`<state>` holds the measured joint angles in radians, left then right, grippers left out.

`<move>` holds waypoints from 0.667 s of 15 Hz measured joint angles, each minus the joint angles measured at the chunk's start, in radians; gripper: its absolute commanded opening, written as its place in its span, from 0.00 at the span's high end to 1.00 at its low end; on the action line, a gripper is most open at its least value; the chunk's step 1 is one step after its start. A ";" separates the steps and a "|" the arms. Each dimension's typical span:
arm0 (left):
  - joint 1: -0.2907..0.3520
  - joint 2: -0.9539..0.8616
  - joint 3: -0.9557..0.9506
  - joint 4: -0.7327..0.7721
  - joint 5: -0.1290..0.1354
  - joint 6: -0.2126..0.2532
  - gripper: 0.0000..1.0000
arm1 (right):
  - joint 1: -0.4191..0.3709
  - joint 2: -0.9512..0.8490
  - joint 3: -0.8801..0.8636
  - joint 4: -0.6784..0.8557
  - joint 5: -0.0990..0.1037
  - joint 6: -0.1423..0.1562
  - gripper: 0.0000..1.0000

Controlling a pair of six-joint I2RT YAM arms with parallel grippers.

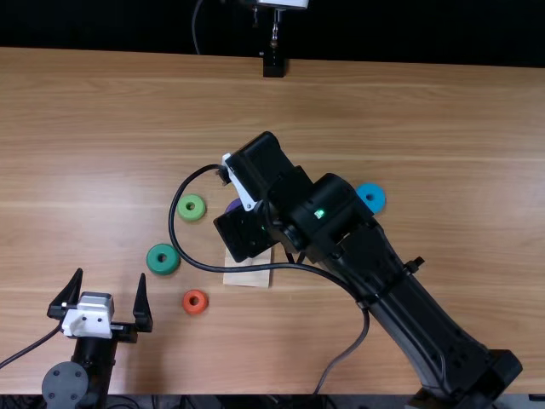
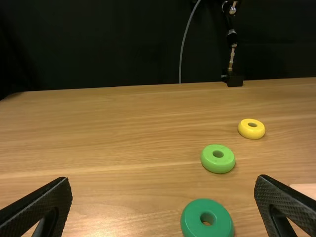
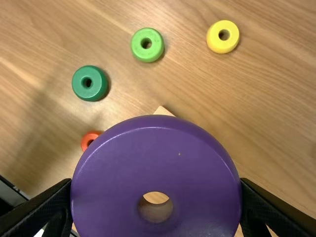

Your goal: Build the Hanoi tower: stack the rings onto the peg from bottom to top in this color order: purple, dark blue, light blue, dark green, light green, yellow, orange.

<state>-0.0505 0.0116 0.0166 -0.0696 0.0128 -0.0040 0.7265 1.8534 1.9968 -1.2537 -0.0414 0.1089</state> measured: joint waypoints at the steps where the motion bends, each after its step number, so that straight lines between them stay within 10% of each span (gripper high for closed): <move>1: 0.000 0.000 0.000 0.001 0.000 0.000 0.00 | 0.000 0.000 0.000 0.000 0.000 0.000 1.00; 10: 0.000 0.000 0.000 0.000 0.000 0.000 0.00 | 0.000 0.002 -0.049 0.000 0.000 0.001 1.00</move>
<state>-0.0505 0.0116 0.0162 -0.0692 0.0124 -0.0044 0.7265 1.8549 1.9476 -1.2541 -0.0410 0.1101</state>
